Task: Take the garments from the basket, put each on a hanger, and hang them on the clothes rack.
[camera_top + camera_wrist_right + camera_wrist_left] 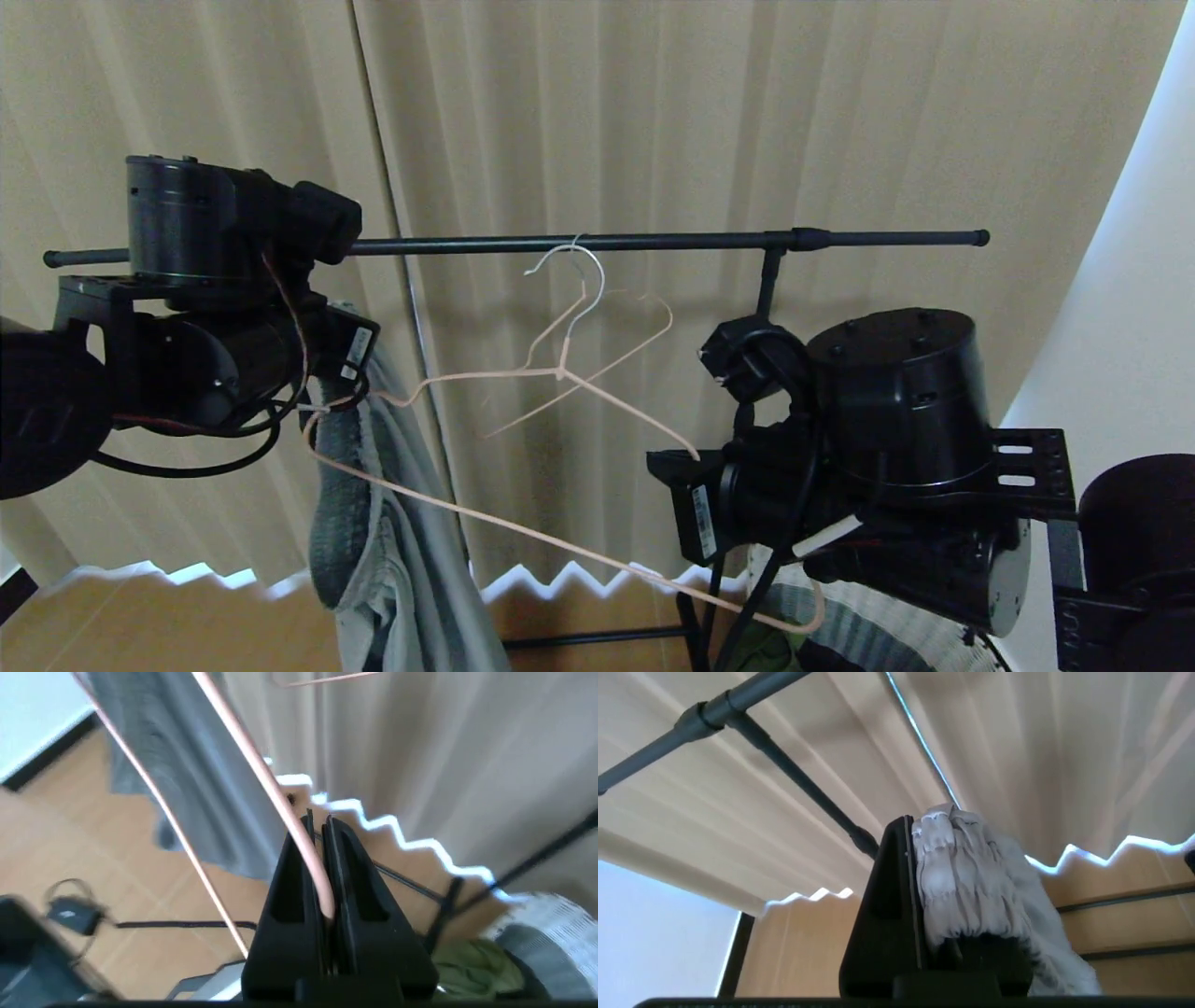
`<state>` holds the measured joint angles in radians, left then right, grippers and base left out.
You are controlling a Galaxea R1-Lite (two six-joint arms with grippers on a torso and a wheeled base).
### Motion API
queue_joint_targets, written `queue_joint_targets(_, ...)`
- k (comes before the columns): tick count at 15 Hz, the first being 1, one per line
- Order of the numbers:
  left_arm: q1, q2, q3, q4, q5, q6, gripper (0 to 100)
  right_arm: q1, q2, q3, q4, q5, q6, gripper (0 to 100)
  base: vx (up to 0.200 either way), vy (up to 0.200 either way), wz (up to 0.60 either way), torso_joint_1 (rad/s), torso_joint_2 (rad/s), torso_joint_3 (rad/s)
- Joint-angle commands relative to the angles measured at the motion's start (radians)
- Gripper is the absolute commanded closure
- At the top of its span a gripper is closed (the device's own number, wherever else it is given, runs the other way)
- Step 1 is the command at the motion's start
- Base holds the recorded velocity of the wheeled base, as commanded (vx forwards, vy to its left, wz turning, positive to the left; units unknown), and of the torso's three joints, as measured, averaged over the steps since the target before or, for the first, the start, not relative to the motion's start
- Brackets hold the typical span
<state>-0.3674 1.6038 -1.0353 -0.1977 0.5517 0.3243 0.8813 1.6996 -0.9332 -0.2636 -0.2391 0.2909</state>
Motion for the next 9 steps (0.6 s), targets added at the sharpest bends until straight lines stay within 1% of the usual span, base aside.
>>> queue_joint_targets(1, 0.001, -0.004, 0.004, 0.001, 0.013, 0.006, 100, -0.002, 0.025, -0.032, 0.037, -0.040, 0.001, 100, 0.000, 0.000, 0.00, 0.000, 0.00, 0.000)
queue_joint_targets(2, 0.001, -0.005, 0.008, 0.001, 0.022, 0.012, 100, -0.008, 0.025, -0.050, 0.064, -0.065, 0.001, 100, 0.000, 0.000, 0.00, 0.000, 0.00, 0.000)
queue_joint_targets(3, 0.001, -0.018, 0.014, 0.004, 0.027, 0.038, 100, -0.025, 0.034, -0.095, 0.093, -0.114, 0.005, 100, 0.000, 0.000, 0.00, 0.000, 0.00, 0.000)
queue_joint_targets(4, 0.001, -0.027, 0.015, 0.015, 0.027, 0.053, 100, -0.028, 0.049, -0.110, 0.089, -0.135, 0.008, 100, 0.000, 0.000, 0.00, 0.000, 0.00, 0.000)
queue_joint_targets(5, -0.004, -0.042, 0.014, 0.050, 0.027, 0.064, 100, -0.028, 0.061, -0.128, 0.080, -0.155, 0.028, 100, 0.000, 0.000, 0.00, 0.000, 0.00, 0.000)
queue_joint_targets(7, -0.004, -0.053, 0.008, 0.115, 0.027, 0.062, 100, -0.021, 0.063, -0.130, 0.080, -0.158, 0.071, 100, 0.000, 0.000, 0.00, 0.000, 0.00, 0.000)
queue_joint_targets(9, -0.005, -0.062, 0.006, 0.161, 0.025, 0.047, 100, -0.008, 0.060, -0.128, 0.078, -0.158, 0.094, 100, 0.000, 0.000, 0.00, 0.000, 0.00, 0.000)
